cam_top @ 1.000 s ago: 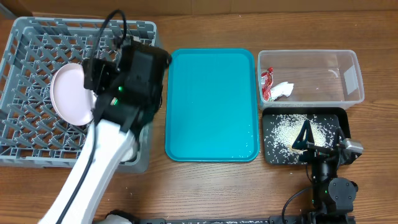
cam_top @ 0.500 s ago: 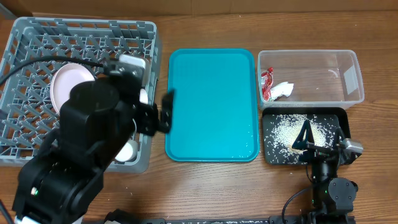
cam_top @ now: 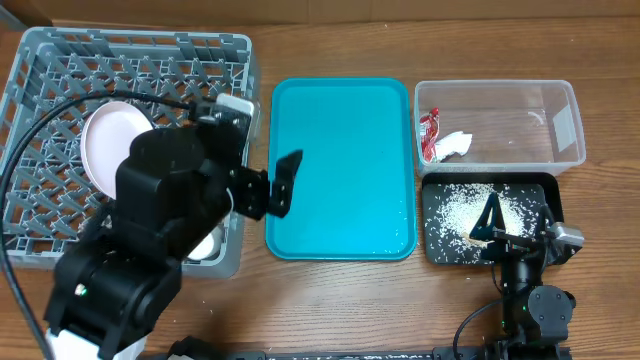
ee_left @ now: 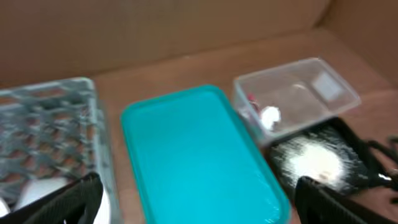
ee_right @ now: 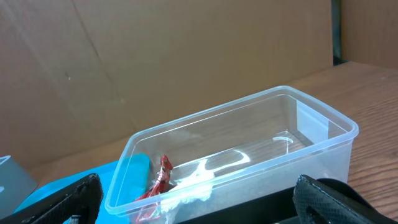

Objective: Sort waste into correct bins and load items into the dishwasher

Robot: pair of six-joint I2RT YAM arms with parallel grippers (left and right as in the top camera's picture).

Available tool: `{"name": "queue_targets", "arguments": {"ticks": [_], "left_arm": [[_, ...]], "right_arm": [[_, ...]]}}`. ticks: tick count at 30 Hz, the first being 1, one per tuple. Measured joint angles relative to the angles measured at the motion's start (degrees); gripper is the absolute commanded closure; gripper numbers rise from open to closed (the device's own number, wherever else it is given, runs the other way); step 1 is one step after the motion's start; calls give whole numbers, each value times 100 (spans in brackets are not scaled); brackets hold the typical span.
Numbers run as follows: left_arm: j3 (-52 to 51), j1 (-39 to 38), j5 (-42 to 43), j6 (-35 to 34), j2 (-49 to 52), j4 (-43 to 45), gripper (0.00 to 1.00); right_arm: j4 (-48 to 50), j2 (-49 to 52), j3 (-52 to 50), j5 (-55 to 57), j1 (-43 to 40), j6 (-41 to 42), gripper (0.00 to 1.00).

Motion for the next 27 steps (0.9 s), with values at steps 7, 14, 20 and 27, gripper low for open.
{"name": "queue_targets", "arguments": {"ticks": [7, 14, 20, 27], "left_arm": [[-2540, 828, 17, 675, -1764, 2474, 0], [-4570, 1440, 321, 802, -3956, 3423, 0], [-6231, 1657, 321, 826, -5434, 4116, 0], [-7375, 1775, 358, 844, -5925, 4806, 0]], "right_arm": [[-4, 0, 0, 0, 0, -2, 0], [-2, 0, 0, -2, 0, 0, 0], [2, 0, 0, 0, 0, 0, 0], [0, 0, 0, -2, 0, 0, 0]]}}
